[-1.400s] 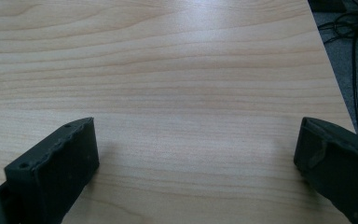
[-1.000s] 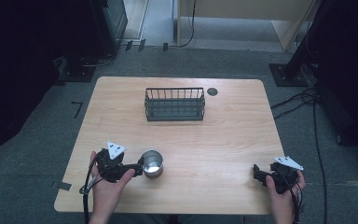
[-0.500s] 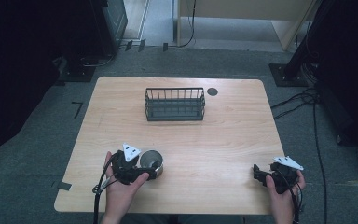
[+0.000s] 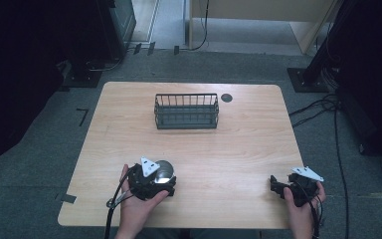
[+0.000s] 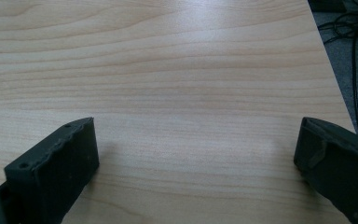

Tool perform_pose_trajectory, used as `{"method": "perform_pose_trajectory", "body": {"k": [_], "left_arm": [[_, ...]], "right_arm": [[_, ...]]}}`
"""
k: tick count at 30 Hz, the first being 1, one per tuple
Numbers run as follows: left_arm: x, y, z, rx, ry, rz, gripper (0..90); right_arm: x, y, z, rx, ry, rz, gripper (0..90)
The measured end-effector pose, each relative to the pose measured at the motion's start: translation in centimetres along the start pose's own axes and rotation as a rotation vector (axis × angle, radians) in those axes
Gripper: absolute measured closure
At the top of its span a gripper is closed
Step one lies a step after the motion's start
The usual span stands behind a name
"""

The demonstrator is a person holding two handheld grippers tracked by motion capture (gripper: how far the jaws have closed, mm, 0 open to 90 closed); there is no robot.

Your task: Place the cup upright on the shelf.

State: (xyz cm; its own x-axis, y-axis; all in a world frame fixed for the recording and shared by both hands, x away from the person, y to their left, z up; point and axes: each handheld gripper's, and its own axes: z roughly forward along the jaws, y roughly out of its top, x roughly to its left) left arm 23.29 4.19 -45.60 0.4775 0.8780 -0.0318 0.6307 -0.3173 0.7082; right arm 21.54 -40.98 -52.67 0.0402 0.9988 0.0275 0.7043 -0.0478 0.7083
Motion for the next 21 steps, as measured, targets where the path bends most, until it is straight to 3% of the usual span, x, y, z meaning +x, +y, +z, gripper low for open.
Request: {"method": "perform_pose_trajectory", "body": {"k": [5,13,14,21], "left_arm": [[-0.2,-0.2,0.7,0.021,0.006,0.009,0.0],[-0.5,-0.5,1.7,0.039,0.032,0.017,10.4],[-0.5,-0.5,1.8,0.036,0.056,0.014,13.9],[-0.2,-0.5,2.0,0.033,0.047,0.027,15.8]], "right_arm": [[0.0,0.0,0.0,0.000,0.000,0.001,0.0],[0.0,0.0,0.0,0.000,0.000,0.000,0.0],[0.0,0.0,0.0,0.000,0.000,0.000,0.0],[0.0,0.0,0.0,-0.001,0.000,0.000,0.0]]}}
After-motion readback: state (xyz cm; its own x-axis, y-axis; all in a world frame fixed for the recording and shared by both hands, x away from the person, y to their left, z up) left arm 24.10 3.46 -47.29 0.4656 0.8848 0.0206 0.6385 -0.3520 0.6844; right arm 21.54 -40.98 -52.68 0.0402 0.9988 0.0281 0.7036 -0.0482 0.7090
